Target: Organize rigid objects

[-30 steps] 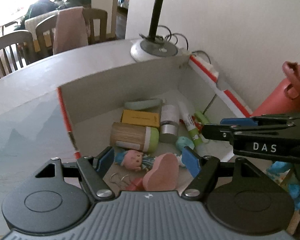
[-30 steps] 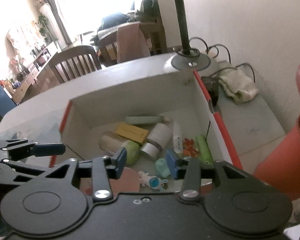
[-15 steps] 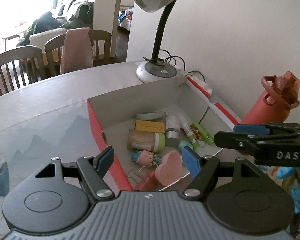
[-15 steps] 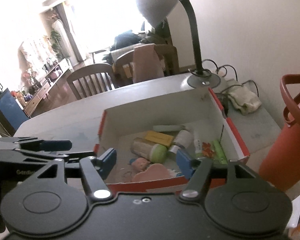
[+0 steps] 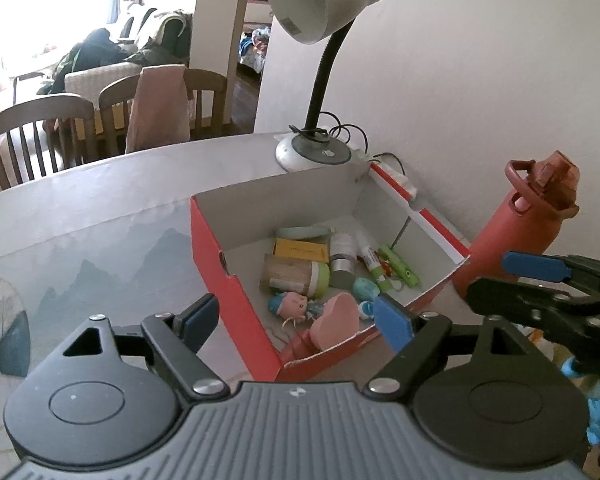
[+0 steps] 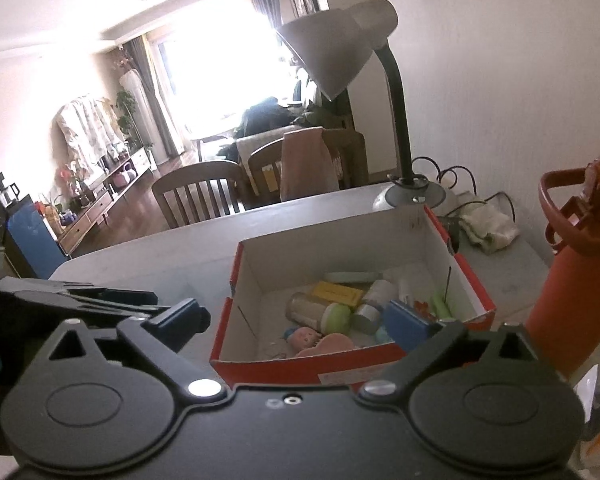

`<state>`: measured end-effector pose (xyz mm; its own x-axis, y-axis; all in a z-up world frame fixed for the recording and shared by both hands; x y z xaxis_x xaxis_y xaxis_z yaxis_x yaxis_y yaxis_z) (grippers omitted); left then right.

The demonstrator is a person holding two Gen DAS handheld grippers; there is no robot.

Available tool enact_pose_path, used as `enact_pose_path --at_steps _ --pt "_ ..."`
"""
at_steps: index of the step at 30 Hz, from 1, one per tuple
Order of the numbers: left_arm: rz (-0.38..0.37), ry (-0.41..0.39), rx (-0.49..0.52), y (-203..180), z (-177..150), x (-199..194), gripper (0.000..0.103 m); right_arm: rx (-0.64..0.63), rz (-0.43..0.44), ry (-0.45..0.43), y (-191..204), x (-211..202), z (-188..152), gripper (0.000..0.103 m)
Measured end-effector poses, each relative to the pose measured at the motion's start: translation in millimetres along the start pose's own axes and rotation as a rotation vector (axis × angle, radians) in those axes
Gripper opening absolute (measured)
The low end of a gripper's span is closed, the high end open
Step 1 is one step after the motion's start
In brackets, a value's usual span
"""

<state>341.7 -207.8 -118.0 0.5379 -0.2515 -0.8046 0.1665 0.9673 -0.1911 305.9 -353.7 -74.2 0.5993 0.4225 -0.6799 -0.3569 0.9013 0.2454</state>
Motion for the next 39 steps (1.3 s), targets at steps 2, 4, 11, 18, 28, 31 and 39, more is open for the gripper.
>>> enact_pose_path --at_steps 2,4,11,18,28,31,39 --pt "-0.002 -0.004 -0.005 0 -1 -2 0.087 0.007 0.002 -0.009 1 -3 -1 0.101" --pt "-0.002 -0.005 -0.007 -1 -2 -3 0.088 0.01 -0.007 -0.029 1 -7 -1 0.102" --pt "0.002 -0.013 0.011 -5 -6 -7 0.09 -0.001 -0.045 -0.06 2 -15 -4 0.102" --pt "0.002 -0.042 0.032 -12 -9 -17 0.103 -0.008 -0.066 -0.066 1 -20 -10 0.102" --pt "0.004 -0.079 0.06 -23 -10 -27 0.103 -0.001 -0.074 -0.062 1 -25 -15 0.102" --pt "0.022 -0.091 0.076 -25 -10 -29 0.103 0.008 -0.074 -0.056 0 -26 -18 0.102" --pt "0.02 -0.088 0.081 -27 -12 -30 0.103 0.018 -0.089 -0.026 -1 -22 -22 0.102"
Point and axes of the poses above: each gripper's, at about its wrist camera, not at the fingertips, and x roughly the way its jaws point, y to its left, z to its top, the point moved 9 cm from there along x, roughly the way its jaws point, and after that the axes turned 10 degrees about y, right-handed, at the moved point
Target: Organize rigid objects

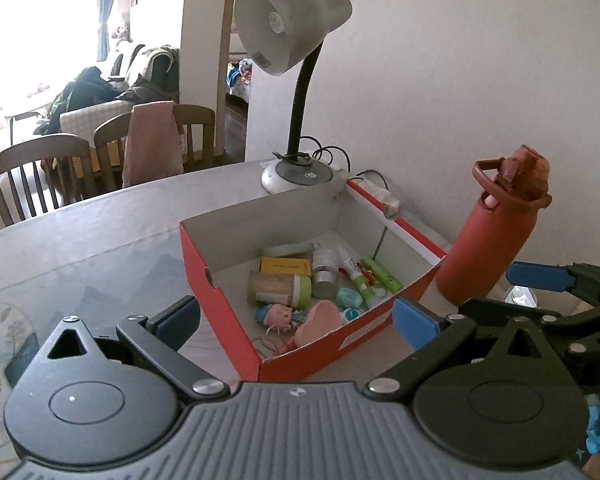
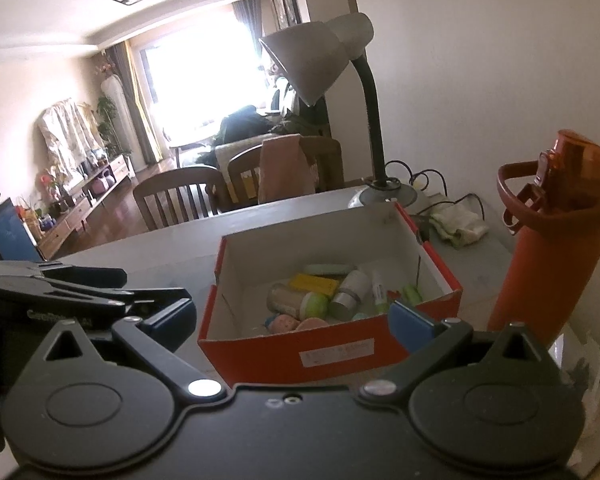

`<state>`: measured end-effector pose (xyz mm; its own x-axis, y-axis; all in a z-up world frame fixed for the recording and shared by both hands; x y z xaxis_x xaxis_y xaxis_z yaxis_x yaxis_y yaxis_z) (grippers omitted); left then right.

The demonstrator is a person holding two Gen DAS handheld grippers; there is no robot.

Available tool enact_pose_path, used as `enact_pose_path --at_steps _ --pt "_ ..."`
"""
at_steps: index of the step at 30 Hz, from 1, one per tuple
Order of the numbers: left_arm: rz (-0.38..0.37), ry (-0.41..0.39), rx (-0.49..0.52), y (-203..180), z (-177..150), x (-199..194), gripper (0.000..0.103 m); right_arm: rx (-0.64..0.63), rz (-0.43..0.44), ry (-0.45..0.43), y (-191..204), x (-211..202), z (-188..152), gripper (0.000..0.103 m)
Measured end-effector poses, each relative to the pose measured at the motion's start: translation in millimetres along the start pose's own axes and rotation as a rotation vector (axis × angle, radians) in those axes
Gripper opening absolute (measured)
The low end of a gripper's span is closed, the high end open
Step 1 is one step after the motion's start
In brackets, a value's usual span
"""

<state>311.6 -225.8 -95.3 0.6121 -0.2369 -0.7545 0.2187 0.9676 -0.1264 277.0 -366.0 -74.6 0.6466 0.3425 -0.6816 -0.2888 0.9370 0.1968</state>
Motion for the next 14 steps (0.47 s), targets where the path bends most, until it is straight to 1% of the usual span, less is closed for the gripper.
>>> enact_pose_path --at_steps 7,14 --pt "0.0 0.006 -0.006 3 -6 -2 0.103 -0.012 -0.034 0.04 5 4 -4 0.102" --pt "0.005 0.011 -0.003 8 -12 -5 0.103 -0.019 -0.039 0.066 13 8 -8 0.102"
Point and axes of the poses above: each gripper's, at about its wrist camera, not at the fingertips, and x roughly the way its jaws point, y to its left, z to its top, the point moved 9 cm from there along x, roughly the way its jaws point, and after that the axes turned 10 degrees about y, right-handed, at the moved point
